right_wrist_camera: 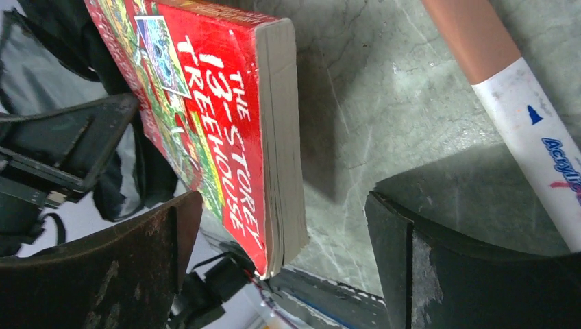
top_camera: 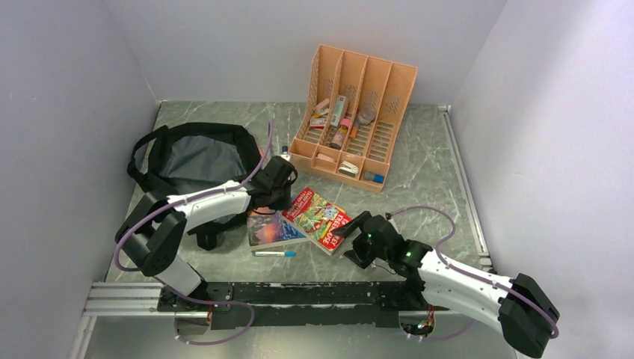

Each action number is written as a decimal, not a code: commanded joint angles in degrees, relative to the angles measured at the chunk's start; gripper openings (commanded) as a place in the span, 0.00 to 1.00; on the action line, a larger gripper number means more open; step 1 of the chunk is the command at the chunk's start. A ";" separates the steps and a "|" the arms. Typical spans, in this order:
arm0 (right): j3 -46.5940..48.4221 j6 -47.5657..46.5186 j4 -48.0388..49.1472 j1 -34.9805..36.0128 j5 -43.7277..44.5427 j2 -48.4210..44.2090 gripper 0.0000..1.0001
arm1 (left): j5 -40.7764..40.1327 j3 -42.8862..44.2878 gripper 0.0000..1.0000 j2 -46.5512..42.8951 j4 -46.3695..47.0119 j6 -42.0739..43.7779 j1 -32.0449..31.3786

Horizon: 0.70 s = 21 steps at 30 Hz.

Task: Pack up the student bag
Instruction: Pick up the book from the center of the board.

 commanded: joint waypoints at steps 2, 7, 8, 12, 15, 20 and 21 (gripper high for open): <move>-4.27 5.23 7.01 -0.38 2.65 2.22 0.92 | 2.01 -3.42 0.14 1.48 2.12 -0.02 -0.28; -5.46 4.48 13.21 -0.43 4.69 3.68 0.87 | 1.95 -4.58 0.11 2.28 2.43 -0.13 -0.23; -5.99 4.62 14.96 -0.38 4.80 3.99 0.85 | 1.80 -4.70 0.11 2.44 2.40 -0.10 -0.27; -8.00 4.68 21.52 -0.41 4.57 5.79 0.79 | 1.84 -5.10 0.09 2.83 2.72 -0.16 -0.22; -8.52 4.25 24.72 -0.46 4.64 7.42 0.75 | 2.14 -5.37 0.09 3.13 3.09 -0.30 -0.27; -8.71 2.93 29.82 -0.46 5.07 9.55 0.69 | 2.75 -5.67 0.06 3.95 3.49 -0.49 -0.23; -8.71 2.63 30.63 -0.46 5.18 9.83 0.68 | 2.88 -5.76 0.06 4.05 3.79 -0.45 -0.25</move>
